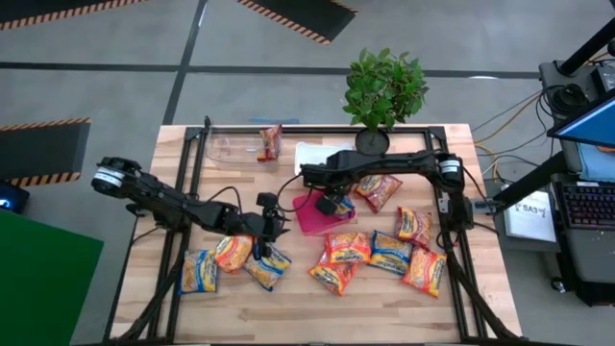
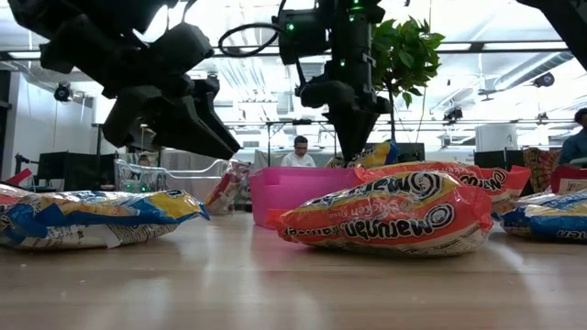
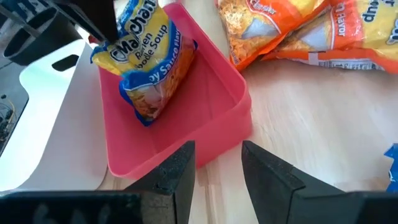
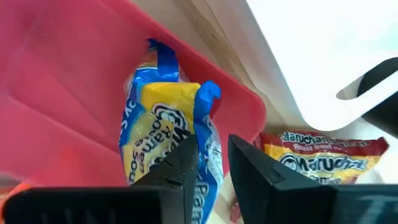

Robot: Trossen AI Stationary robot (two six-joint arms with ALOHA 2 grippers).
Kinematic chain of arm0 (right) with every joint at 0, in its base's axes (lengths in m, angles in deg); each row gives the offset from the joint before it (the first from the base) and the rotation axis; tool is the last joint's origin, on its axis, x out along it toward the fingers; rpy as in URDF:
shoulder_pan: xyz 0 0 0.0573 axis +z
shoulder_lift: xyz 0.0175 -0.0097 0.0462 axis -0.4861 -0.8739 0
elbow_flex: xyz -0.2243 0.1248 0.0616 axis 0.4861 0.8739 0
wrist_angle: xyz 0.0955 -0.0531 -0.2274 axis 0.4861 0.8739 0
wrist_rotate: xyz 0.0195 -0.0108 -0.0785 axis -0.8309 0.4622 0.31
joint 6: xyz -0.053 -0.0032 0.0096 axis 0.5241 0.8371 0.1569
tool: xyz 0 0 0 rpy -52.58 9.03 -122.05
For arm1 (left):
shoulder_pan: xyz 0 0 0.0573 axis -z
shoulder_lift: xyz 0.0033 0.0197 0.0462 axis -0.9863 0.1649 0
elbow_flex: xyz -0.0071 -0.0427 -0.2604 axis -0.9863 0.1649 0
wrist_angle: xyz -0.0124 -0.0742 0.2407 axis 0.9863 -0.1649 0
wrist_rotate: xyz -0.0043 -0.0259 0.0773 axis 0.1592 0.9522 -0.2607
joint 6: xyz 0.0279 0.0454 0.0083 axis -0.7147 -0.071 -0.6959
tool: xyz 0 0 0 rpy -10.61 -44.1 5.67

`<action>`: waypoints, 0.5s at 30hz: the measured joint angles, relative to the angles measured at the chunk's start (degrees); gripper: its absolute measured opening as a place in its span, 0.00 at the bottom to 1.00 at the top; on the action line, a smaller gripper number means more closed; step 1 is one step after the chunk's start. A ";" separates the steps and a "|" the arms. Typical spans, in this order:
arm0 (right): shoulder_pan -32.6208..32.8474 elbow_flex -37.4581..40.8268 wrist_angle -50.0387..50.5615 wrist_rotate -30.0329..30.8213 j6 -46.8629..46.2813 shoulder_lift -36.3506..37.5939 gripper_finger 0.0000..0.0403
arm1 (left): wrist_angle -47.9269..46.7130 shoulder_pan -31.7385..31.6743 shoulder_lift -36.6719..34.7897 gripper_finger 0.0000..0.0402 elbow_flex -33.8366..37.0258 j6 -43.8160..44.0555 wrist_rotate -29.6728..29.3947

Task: Sort Maruchan noodles
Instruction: Put the blue noodle pack into the red bin, then put the orange noodle pack into the white bin

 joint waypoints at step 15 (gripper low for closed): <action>10.62 0.82 0.65 6.65 5.09 13.98 0.15 | -22.07 3.97 -3.24 0.28 -11.57 12.21 2.10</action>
